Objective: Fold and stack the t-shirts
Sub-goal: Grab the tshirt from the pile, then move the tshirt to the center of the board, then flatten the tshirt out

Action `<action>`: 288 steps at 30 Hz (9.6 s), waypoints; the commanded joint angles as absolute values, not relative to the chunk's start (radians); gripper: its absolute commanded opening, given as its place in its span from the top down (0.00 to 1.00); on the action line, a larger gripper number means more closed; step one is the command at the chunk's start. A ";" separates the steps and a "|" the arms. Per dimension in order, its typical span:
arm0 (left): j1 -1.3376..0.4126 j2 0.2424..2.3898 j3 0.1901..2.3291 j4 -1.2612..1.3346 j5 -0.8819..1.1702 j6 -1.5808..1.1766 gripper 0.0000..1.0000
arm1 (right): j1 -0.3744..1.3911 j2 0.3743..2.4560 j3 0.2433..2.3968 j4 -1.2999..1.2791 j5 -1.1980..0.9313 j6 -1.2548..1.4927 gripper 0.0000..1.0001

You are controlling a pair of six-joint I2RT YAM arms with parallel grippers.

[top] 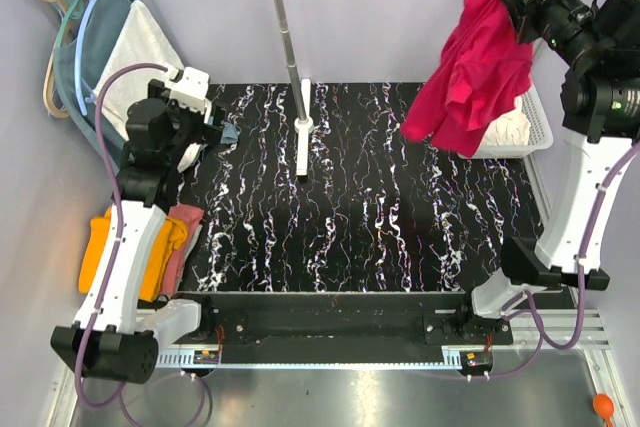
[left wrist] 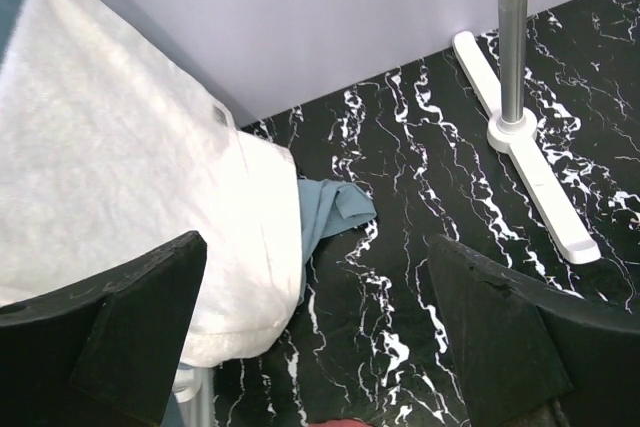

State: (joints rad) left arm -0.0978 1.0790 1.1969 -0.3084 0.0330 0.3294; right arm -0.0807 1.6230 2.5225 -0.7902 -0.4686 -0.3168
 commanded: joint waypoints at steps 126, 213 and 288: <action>-1.138 2.091 1.534 -0.272 0.017 0.606 0.26 | 0.075 1.654 1.016 -0.459 -0.112 -0.615 1.00; -0.569 0.894 1.644 -0.459 -0.305 0.697 1.00 | 0.074 1.114 1.827 -0.842 0.026 -0.624 1.00; -0.563 1.549 1.008 0.161 -0.247 0.729 1.00 | 1.206 1.844 1.404 -0.606 -0.150 -0.336 0.26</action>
